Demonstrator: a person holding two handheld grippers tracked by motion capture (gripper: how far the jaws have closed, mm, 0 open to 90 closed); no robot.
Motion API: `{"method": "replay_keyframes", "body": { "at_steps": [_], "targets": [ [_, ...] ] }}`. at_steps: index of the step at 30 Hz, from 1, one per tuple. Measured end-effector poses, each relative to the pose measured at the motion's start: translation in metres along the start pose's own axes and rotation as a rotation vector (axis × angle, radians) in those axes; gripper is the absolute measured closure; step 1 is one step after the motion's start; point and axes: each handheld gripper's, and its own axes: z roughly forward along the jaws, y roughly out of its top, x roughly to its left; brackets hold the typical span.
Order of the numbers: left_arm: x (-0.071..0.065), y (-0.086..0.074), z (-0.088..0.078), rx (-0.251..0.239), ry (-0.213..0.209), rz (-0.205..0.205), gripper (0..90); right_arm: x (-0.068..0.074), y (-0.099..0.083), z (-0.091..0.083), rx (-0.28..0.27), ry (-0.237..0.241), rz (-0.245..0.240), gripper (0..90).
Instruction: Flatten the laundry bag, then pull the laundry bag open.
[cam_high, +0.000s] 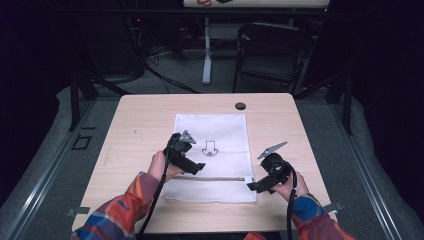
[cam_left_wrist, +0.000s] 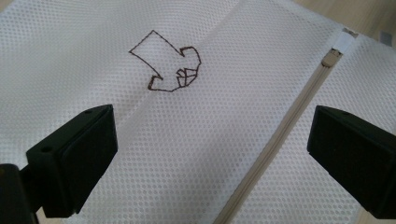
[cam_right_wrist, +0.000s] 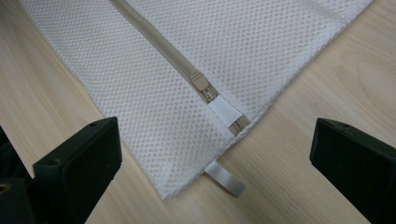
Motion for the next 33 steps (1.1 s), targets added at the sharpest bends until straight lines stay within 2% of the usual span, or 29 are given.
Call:
{"method": "replay_keyframes", "body": {
  "at_steps": [6, 8, 12, 13, 14, 19, 22, 24, 25, 33],
  "targets": [
    [-0.003, 0.000, 0.000, -0.017, -0.012, -0.003, 2.0, -0.002, 0.000, 0.000, -0.003, -0.018, -0.001, 5.2],
    [-0.005, 0.001, 0.001, -0.020, -0.014, 0.000, 2.2, -0.002, 0.000, -0.001, -0.003, -0.008, 0.005, 6.8],
    [-0.014, 0.003, 0.005, -0.040, -0.031, 0.024, 4.2, -0.002, 0.001, 0.000, -0.020, -0.027, 0.004, 15.1],
    [-0.016, 0.003, 0.006, -0.040, -0.036, 0.028, 4.6, -0.003, 0.002, 0.000, -0.004, -0.029, -0.008, 16.0],
    [-0.018, 0.004, 0.008, -0.037, -0.037, 0.036, 5.1, -0.003, 0.002, 0.001, -0.010, -0.033, -0.006, 18.0],
    [-0.031, 0.008, 0.019, -0.049, -0.073, 0.068, 9.5, -0.002, 0.003, 0.008, -0.015, -0.026, 0.006, 32.7],
    [-0.039, 0.011, 0.025, -0.061, -0.087, 0.084, 14.6, -0.003, 0.003, 0.009, -0.001, -0.025, -0.006, 41.6],
    [-0.044, 0.013, 0.031, -0.055, -0.099, 0.112, 15.6, -0.003, 0.003, 0.010, 0.003, -0.026, -0.010, 49.2],
    [-0.046, 0.014, 0.033, -0.053, -0.103, 0.120, 16.9, -0.004, 0.003, 0.011, 0.006, -0.021, -0.010, 54.0],
    [-0.055, 0.018, 0.049, -0.048, -0.163, 0.148, 29.7, -0.005, 0.005, 0.020, 0.025, -0.022, -0.023, 75.6]
  ]
}}
